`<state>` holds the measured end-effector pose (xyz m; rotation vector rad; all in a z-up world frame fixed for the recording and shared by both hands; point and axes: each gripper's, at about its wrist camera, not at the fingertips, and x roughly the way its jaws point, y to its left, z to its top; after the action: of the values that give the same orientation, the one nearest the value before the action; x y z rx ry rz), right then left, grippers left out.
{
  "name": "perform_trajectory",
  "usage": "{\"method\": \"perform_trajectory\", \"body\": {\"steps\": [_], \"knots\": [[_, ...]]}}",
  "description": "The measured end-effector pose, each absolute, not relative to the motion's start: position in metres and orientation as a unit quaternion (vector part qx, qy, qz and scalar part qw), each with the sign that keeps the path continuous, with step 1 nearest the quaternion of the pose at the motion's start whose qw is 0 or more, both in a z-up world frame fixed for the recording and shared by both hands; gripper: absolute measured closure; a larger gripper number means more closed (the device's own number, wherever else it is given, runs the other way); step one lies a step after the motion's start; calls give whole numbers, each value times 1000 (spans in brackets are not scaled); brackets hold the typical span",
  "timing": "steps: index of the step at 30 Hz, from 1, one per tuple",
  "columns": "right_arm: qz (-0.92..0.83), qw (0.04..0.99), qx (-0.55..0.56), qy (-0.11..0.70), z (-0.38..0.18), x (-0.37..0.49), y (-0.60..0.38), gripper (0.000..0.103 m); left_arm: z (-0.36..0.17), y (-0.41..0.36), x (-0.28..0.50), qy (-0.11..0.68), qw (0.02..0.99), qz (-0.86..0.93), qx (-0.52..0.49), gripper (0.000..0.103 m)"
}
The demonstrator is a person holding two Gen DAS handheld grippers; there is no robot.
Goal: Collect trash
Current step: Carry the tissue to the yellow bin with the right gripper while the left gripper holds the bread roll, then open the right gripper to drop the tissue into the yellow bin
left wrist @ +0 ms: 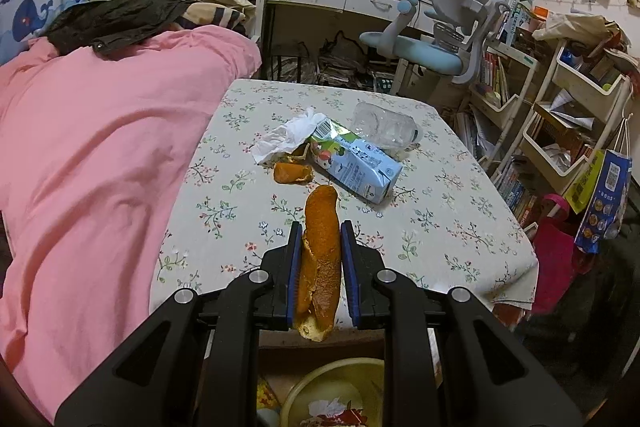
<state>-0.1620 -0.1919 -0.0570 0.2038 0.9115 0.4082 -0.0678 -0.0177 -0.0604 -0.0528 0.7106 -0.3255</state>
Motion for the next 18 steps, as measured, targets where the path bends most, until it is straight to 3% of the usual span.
{"method": "perform_trajectory", "body": {"steps": [7, 11, 18], "knots": [[213, 840, 66, 495, -85, -174, -172, 81, -60, -19, -77, 342, 926, -159, -19, 85], [214, 827, 50, 517, -96, -182, -161, 60, -61, -19, -82, 342, 926, -159, -17, 85], [183, 854, 79, 481, -82, -185, -179, 55, -66, -24, -94, 348, 923, -163, -11, 85]]}}
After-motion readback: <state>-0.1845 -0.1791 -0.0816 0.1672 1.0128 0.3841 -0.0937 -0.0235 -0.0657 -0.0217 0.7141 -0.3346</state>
